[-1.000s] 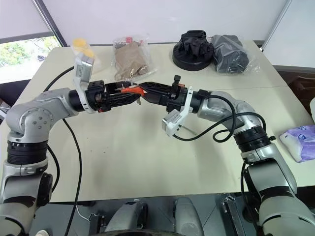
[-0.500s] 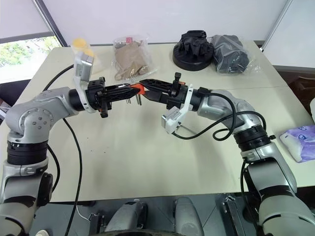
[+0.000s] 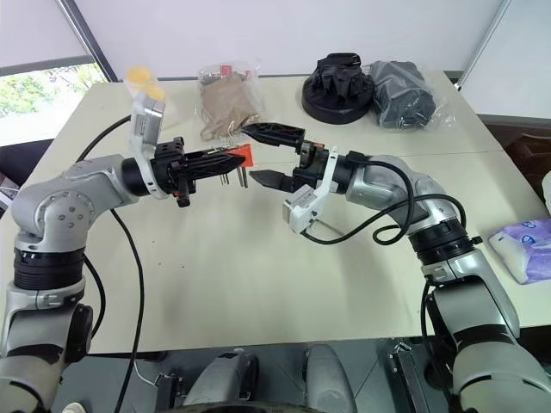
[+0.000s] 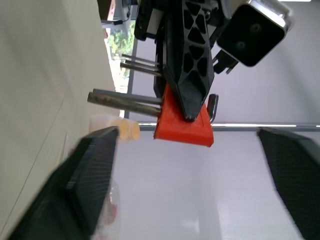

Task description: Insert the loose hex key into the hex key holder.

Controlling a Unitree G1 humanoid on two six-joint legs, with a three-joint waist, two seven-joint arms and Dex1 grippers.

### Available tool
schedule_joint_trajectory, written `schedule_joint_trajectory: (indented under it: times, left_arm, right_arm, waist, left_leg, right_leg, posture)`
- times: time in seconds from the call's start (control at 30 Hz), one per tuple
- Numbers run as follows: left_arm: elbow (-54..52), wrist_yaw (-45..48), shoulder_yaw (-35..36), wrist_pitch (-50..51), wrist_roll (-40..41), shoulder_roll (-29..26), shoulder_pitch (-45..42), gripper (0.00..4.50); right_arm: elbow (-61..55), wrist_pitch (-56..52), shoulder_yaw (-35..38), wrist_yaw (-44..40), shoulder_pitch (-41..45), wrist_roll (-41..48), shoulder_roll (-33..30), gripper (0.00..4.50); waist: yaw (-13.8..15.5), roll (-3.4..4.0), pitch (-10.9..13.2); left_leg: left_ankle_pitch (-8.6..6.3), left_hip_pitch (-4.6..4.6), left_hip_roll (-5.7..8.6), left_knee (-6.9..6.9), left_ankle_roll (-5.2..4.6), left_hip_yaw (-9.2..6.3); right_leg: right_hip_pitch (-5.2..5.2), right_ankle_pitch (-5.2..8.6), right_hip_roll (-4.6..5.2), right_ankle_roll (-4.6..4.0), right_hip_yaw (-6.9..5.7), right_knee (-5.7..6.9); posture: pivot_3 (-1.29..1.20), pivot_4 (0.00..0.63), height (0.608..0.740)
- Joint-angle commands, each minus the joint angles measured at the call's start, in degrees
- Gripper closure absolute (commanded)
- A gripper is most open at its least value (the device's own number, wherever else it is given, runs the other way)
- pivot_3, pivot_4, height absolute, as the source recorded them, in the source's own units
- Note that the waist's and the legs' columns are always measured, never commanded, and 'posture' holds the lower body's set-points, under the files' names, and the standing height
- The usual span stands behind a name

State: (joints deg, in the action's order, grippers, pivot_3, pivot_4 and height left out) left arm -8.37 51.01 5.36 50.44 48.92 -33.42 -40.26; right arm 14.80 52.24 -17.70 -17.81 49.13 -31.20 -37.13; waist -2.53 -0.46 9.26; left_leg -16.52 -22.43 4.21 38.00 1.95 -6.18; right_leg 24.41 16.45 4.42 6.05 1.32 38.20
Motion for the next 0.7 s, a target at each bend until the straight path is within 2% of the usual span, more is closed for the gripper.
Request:
schedule_joint_trajectory:
  times: [0.03,0.1,0.17,0.23,0.37,0.47,0.53,0.7]
  left_arm:
    - [-1.2,-0.1,0.9,-2.3,-1.0,0.0,0.1,4.50]
    - [-1.5,-0.6,0.8,-4.5,-2.7,0.3,0.4,4.50]
    - [-2.2,-0.7,-0.1,-8.5,-6.1,0.3,1.3,4.50]
    - [-2.9,-1.0,-0.6,-11.5,-8.3,0.7,2.6,4.50]
    - [-4.6,-2.0,-0.9,-15.1,-10.6,1.8,5.7,4.50]
    - [-6.0,-2.8,-1.0,-15.8,-11.1,2.5,7.5,4.50]
    - [-6.8,-3.1,-1.4,-16.3,-11.5,2.7,8.5,4.50]
    - [-7.9,-3.5,-1.6,-16.5,-11.9,2.9,9.6,4.50]
  right_arm:
    - [-1.6,-1.8,1.3,-2.1,-0.1,3.0,-0.3,0.03]
    - [-1.0,-5.9,1.0,-6.8,-1.2,7.8,-0.5,0.03]
    - [-1.5,-15.1,1.8,-13.7,-3.4,15.4,-0.3,0.03]
    - [-3.3,-27.0,3.4,-20.8,-5.1,22.8,-0.4,0.03]
    - [-10.5,-59.4,5.5,-35.3,-7.1,34.2,-3.9,0.03]
    - [-16.2,-75.7,4.2,-43.6,-8.1,37.8,-8.9,0.03]
    - [-18.3,-83.4,3.1,-46.1,-8.8,38.6,-10.9,0.03]
    - [-21.2,-91.3,0.1,-49.3,-10.6,37.5,-13.3,0.03]
  waist:
    - [0.0,0.00,0.0]
    - [0.0,0.00,0.0]
    - [0.0,0.00,0.0]
    - [0.1,0.00,0.0]
    - [0.3,0.00,0.0]
    - [0.7,0.01,0.0]
    - [0.8,0.01,0.0]
    - [1.4,0.01,0.0]
  left_leg:
    - [0.00,0.00,0.00,0.00,0.00,0.00]
    - [0.00,0.00,0.00,0.00,0.00,0.00]
    - [0.00,0.00,0.00,0.02,0.00,0.00]
    - [0.00,0.01,-0.01,0.03,0.00,0.00]
    - [0.00,-0.01,-0.01,0.04,-0.01,-0.02]
    - [-0.02,-0.03,0.00,0.04,-0.03,-0.06]
    - [-0.03,-0.03,0.00,0.04,-0.05,-0.06]
    - [-0.03,-0.02,-0.01,0.05,-0.06,-0.02]
  right_leg:
    - [0.00,0.00,0.00,0.00,0.00,0.00]
    - [0.00,0.00,0.01,0.00,0.00,0.00]
    - [-0.03,0.00,0.06,0.00,0.00,-0.01]
    - [-0.08,0.00,0.09,0.00,0.00,-0.05]
    - [-0.08,0.00,0.12,0.00,0.03,-0.05]
    - [-0.08,0.00,0.14,0.00,0.01,-0.07]
    - [-0.08,0.00,0.15,0.00,0.01,-0.08]
    - [-0.08,0.00,0.15,0.00,0.03,-0.07]
  posture:
    - [0.00,0.150,0.740]
    - [0.00,0.150,0.740]
    - [0.00,0.150,0.740]
    - [0.00,0.150,0.740]
    - [0.00,0.150,0.740]
    - [0.00,0.150,0.740]
    - [0.00,0.150,0.740]
    - [0.00,0.150,0.740]
